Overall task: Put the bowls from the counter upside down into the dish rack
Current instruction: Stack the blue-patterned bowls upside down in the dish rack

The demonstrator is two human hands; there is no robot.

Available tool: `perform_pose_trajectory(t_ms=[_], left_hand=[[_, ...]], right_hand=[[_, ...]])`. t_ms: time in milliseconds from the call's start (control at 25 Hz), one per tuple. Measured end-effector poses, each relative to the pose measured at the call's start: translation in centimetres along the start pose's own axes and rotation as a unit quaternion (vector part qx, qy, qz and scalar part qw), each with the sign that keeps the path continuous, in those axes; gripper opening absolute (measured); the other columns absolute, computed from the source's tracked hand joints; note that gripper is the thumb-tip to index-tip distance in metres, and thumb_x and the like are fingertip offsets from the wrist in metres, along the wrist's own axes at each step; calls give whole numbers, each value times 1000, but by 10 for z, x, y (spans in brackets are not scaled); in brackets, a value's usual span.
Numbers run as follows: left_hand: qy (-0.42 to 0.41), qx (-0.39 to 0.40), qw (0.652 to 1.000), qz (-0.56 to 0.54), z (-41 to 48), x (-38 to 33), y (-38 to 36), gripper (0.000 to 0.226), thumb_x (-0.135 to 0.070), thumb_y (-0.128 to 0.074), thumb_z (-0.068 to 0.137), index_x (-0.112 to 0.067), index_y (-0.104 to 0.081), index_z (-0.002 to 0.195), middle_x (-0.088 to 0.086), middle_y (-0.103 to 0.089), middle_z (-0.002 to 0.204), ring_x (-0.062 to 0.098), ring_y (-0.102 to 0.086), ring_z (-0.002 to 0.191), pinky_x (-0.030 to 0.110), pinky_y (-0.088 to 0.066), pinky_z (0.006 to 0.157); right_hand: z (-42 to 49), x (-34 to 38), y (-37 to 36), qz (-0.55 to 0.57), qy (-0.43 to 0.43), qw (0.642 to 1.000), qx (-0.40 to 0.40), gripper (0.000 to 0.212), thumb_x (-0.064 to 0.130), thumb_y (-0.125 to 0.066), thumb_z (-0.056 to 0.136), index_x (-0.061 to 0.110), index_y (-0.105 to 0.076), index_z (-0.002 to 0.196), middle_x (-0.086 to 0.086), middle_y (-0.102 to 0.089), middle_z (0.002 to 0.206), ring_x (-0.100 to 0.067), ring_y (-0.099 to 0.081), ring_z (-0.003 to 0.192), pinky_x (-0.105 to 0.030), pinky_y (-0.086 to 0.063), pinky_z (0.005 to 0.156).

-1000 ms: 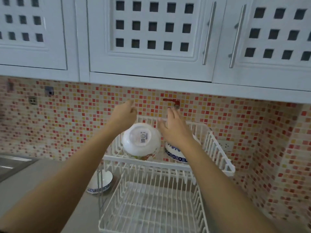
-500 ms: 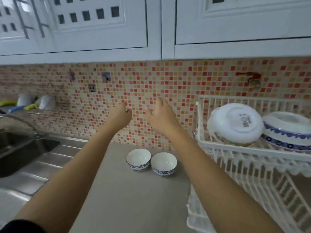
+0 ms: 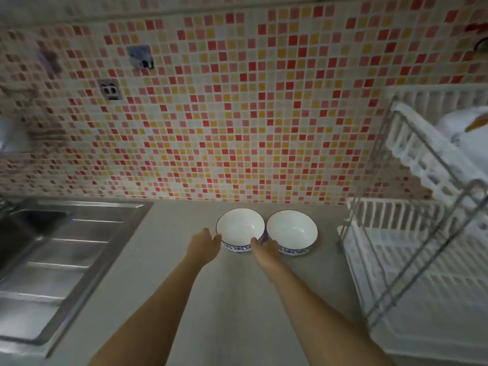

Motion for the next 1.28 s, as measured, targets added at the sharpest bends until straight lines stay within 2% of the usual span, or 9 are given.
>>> perform_pose_trajectory(t_ms=[120, 320, 480, 600, 760, 880, 960, 1080, 1280], left_hand=[[27, 25, 996, -81, 26, 10, -40, 51, -32, -33, 100, 4, -29, 137, 28, -48, 136, 40, -45, 126, 38, -38, 100], [95, 41, 975, -198, 71, 28, -79, 41, -29, -36, 97, 5, -43, 118, 30, -57, 118, 43, -57, 107, 40, -48, 92], [100, 38, 969, -223, 84, 32, -88, 32, -13, -42, 89, 6, -48, 114, 28, -58, 114, 38, -58, 96, 36, -50, 78], [117, 38, 959, -254, 77, 38, -84, 28, -10, -43, 86, 3, -48, 110, 24, -59, 110, 37, -64, 90, 41, -56, 80], [101, 38, 956, -274, 64, 44, -48, 14, -9, -43, 89, -4, -49, 101, 17, -54, 106, 27, -61, 75, 22, -53, 43], [58, 48, 967, -242, 45, 37, -5, 28, -14, -43, 92, -4, -54, 115, 17, -59, 112, 31, -64, 88, 28, -59, 56], [21, 67, 971, -227, 24, 26, 24, 34, -17, -40, 94, -10, -49, 127, 13, -60, 111, 28, -66, 87, 31, -60, 61], [-81, 83, 967, -225, -20, 4, 60, 42, -20, -36, 98, -18, -37, 139, 12, -58, 119, 26, -66, 90, 28, -61, 60], [-260, -60, 945, -188, -94, -56, 125, 41, -21, -35, 100, -21, -30, 141, 7, -62, 114, 13, -65, 81, 25, -61, 68]], right_hand=[[41, -30, -30, 71, -46, 996, 13, 59, 51, -44, 89, 21, -36, 139, -5, -44, 142, -25, -49, 124, -42, -42, 106], [97, -54, -51, 70, -58, 996, -21, 69, 72, -37, 71, 22, -58, 114, -4, -66, 107, -27, -68, 94, -43, -57, 85], [132, -70, -63, 36, -37, 999, -11, 45, 45, -39, 64, 6, -61, 69, -13, -70, 88, -37, -68, 89, -50, -54, 87], [121, -64, -62, 37, -20, 999, -3, 56, 34, -37, 61, 0, -65, 95, -20, -71, 96, -37, -67, 90, -48, -55, 86], [65, -39, -48, 48, 10, 998, 29, 34, 6, -39, 84, -3, -59, 110, -16, -66, 91, -15, -66, 68, -23, -57, 60], [27, -15, -27, 17, 107, 993, 43, 38, -8, -37, 87, -3, -45, 123, -15, -54, 112, -19, -55, 88, -5, -47, 50], [2, 7, -9, -30, 183, 982, 34, 41, -7, -38, 88, 2, -39, 127, -8, -48, 113, -21, -51, 102, -3, -45, 65], [-41, 40, 23, -107, 293, 950, 12, 46, 3, -42, 91, 11, -34, 135, -8, -47, 127, -20, -48, 113, -23, -41, 89], [-120, 103, 94, -136, 431, 891, -43, 50, 15, -49, 93, 24, -32, 140, 7, -49, 130, -12, -50, 116, -29, -44, 96]])
Point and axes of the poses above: each hand's wrist, its own z-axis towards the middle knuckle, its own y-axis out of the back of the hand, x = y × z, the point moved 6 cm from there along z, towards the middle knuckle
